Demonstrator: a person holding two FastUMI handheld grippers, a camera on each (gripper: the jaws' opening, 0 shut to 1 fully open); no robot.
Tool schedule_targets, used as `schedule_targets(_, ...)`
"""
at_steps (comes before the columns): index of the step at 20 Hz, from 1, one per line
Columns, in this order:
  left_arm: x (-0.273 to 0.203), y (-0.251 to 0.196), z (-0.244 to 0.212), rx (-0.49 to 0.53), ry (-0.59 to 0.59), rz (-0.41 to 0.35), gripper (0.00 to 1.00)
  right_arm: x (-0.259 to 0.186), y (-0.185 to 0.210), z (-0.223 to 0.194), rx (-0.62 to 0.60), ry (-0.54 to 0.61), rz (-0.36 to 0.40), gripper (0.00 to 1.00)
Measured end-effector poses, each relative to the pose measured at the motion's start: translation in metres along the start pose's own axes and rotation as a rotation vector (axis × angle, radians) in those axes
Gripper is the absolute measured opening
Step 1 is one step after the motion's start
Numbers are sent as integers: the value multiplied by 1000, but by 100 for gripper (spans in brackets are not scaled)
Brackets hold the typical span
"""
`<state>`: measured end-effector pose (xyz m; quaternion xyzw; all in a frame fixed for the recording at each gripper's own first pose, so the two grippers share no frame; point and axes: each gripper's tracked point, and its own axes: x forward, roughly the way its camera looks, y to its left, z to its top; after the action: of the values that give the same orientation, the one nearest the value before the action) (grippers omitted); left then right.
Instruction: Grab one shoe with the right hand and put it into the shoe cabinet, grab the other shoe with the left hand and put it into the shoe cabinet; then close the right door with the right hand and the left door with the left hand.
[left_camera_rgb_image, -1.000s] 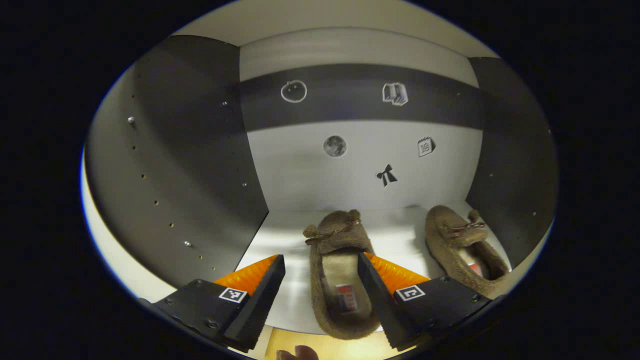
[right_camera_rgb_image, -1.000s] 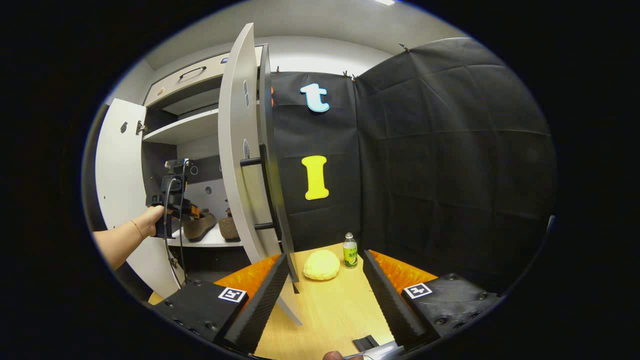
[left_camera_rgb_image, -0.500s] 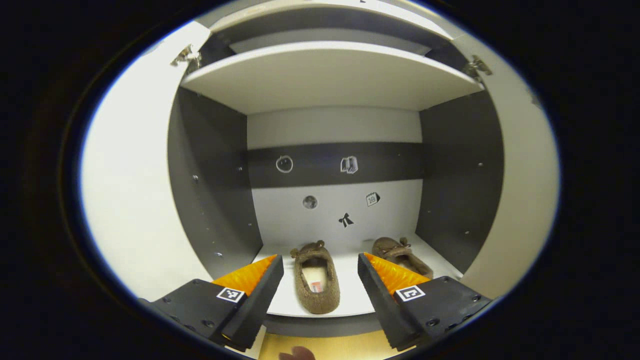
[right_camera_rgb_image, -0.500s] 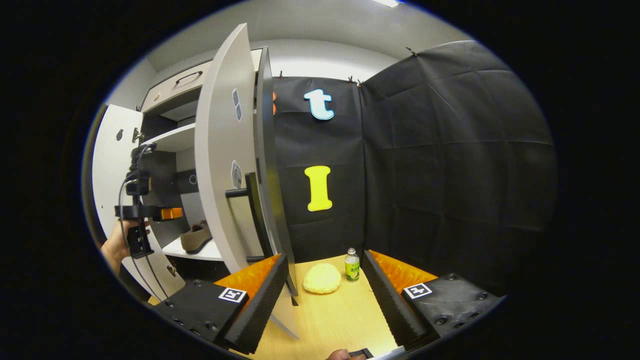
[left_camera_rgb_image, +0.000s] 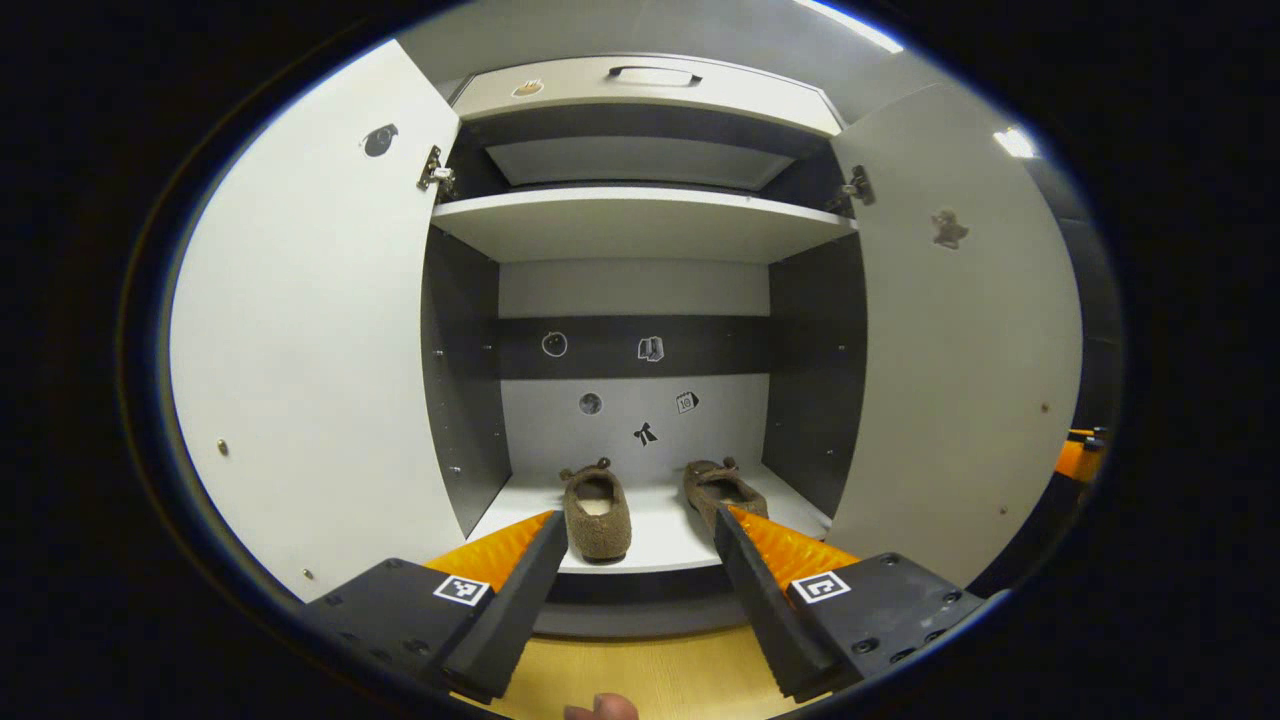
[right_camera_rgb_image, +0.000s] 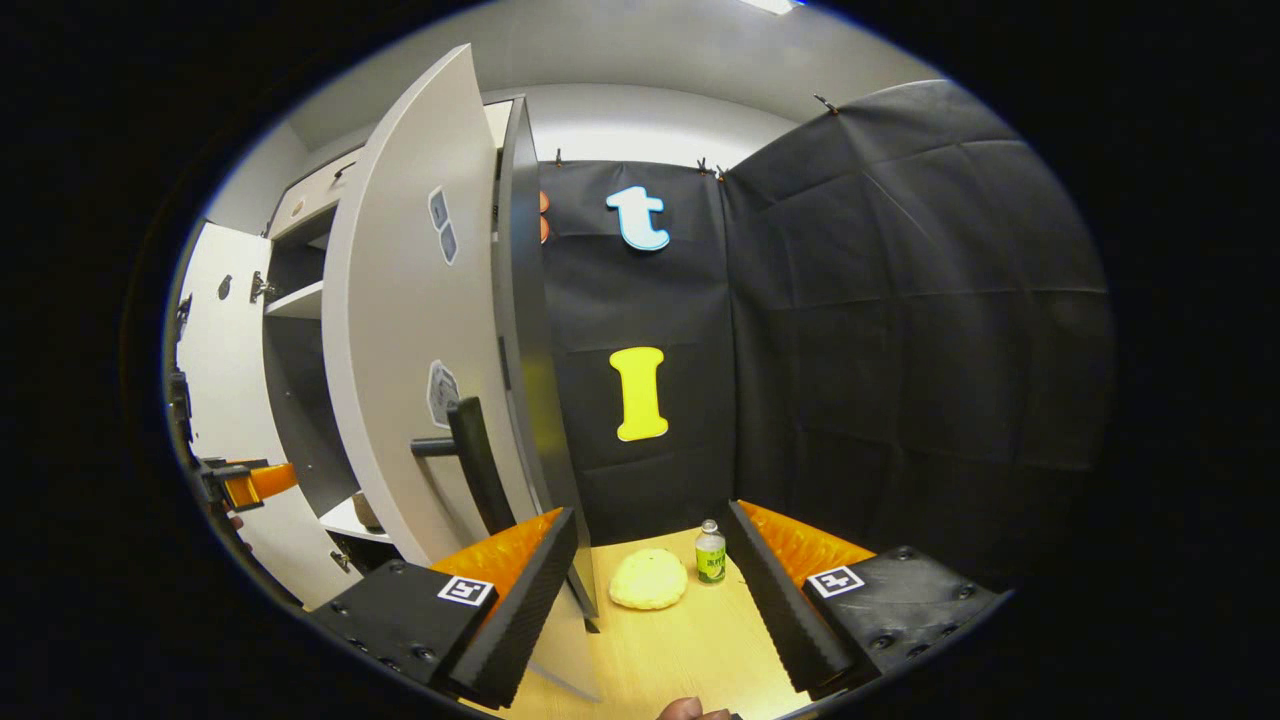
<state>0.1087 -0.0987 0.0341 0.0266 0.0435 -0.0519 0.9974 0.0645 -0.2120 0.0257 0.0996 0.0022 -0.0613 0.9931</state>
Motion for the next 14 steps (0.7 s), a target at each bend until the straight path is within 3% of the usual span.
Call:
schedule_targets(10,-83,32,-18,-28,-29,-24,94,-6,13,4,-60,-46,-71,97)
schedule_targets(14,-100,49,-26,-15,-27,-9,94,-15,42,-2,-52,-40,-55,97)
